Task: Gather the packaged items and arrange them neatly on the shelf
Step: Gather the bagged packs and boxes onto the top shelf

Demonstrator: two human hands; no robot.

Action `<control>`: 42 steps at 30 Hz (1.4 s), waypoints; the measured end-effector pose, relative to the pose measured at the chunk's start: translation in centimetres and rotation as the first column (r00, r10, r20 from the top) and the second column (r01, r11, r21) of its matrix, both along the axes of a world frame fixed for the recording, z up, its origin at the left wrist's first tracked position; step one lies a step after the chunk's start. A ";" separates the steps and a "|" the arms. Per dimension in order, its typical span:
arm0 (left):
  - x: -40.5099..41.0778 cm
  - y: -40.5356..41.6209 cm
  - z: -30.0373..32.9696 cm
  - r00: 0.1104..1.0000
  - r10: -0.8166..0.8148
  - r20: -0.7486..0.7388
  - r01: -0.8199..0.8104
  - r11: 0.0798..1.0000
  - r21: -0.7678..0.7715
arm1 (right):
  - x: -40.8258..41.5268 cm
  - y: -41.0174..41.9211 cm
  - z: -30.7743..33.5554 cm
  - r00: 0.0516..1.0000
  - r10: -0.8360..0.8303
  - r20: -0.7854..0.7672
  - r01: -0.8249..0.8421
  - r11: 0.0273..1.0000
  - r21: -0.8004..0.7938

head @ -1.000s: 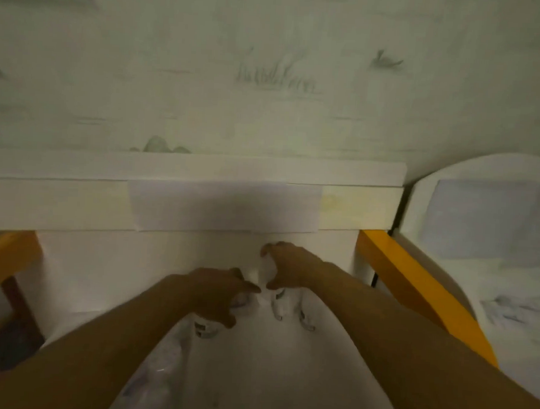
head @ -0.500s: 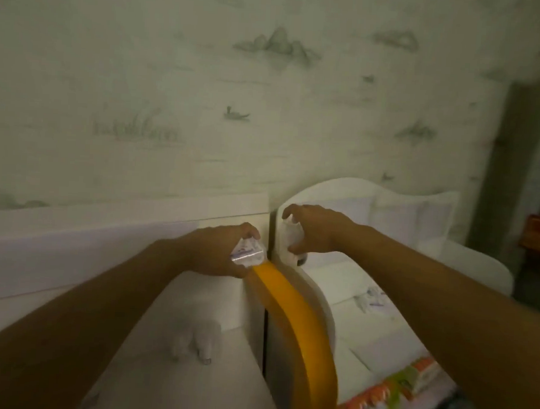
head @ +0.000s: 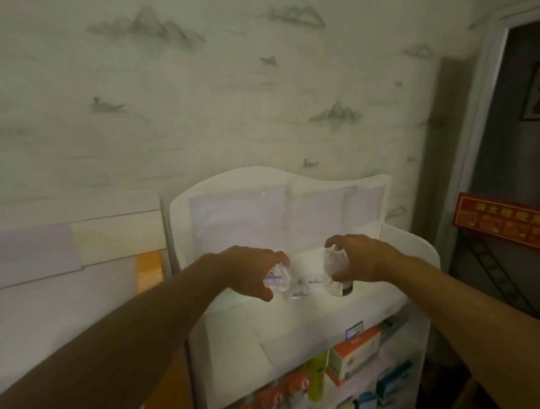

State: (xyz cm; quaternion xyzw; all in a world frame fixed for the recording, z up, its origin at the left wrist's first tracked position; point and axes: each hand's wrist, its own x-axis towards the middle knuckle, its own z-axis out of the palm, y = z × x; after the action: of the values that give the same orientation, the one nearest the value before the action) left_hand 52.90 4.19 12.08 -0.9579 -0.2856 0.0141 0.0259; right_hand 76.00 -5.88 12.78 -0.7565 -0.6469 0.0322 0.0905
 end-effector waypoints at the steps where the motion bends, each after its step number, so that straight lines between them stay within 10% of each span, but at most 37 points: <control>1: 1.1 -0.2 -0.5 1.000 0.008 -0.019 -0.008 1.000 -0.006 | 1.4 -0.4 -0.6 1.000 -0.006 -0.009 0.006 1.000 -0.010; 42: 23.3 17.8 -18.6 0.910 0.397 -0.117 -0.413 0.893 -0.178 | 23.0 19.5 -12.5 0.970 0.220 -0.108 -0.236 0.957 -0.170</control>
State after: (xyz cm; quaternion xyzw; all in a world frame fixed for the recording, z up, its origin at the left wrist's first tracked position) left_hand 76.18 22.01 -6.53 -0.8738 -0.4748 0.0847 -0.0626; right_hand 98.99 13.61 0.28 -0.6798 -0.7195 0.1345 0.0449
